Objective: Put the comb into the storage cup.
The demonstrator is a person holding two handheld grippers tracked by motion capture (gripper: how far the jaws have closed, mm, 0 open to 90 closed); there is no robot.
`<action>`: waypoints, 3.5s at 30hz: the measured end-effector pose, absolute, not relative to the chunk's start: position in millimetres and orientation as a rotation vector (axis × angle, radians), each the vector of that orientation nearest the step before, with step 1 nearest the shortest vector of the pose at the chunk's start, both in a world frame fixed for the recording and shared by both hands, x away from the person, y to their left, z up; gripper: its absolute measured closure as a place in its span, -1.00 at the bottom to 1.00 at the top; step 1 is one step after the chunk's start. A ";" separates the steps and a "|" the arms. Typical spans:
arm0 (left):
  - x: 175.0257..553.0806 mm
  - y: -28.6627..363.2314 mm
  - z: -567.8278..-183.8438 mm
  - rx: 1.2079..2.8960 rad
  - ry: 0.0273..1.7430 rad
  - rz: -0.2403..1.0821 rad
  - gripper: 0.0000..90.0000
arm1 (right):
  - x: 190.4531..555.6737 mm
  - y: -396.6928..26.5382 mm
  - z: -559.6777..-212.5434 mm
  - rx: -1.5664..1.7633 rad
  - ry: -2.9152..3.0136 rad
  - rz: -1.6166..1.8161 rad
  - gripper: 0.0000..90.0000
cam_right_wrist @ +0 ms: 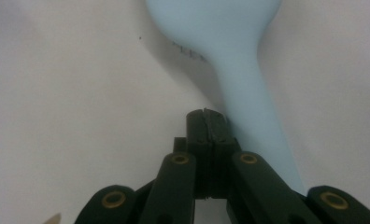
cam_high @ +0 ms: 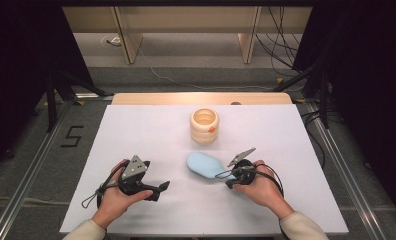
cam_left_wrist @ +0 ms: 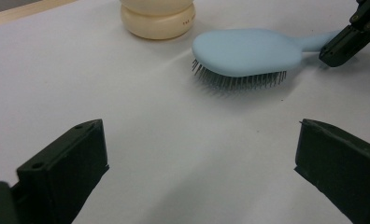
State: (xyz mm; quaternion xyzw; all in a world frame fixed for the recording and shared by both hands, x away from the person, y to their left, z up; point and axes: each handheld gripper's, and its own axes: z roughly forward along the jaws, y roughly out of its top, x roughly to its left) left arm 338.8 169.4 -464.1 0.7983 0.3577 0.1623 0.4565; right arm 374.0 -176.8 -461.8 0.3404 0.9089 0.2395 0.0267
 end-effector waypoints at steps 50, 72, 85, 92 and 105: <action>340.4 171.8 -464.5 1.966 0.891 0.409 -0.96 | 367.9 -236.6 -426.8 0.842 2.309 1.501 -0.69; 340.9 171.7 -464.5 1.972 0.891 0.410 -0.96 | 394.9 -214.7 -416.3 0.801 2.462 1.344 -0.75; 341.1 171.0 -465.2 1.976 0.888 0.405 -0.96 | 404.7 -190.1 -432.3 0.758 2.736 0.973 -0.67; 341.3 170.3 -465.4 1.977 0.886 0.402 -0.96 | 409.7 -170.6 -440.8 0.711 2.849 0.754 -0.63; 341.3 170.3 -465.5 1.976 0.886 0.399 -0.95 | 418.3 -148.0 -453.5 0.640 2.956 0.475 -0.42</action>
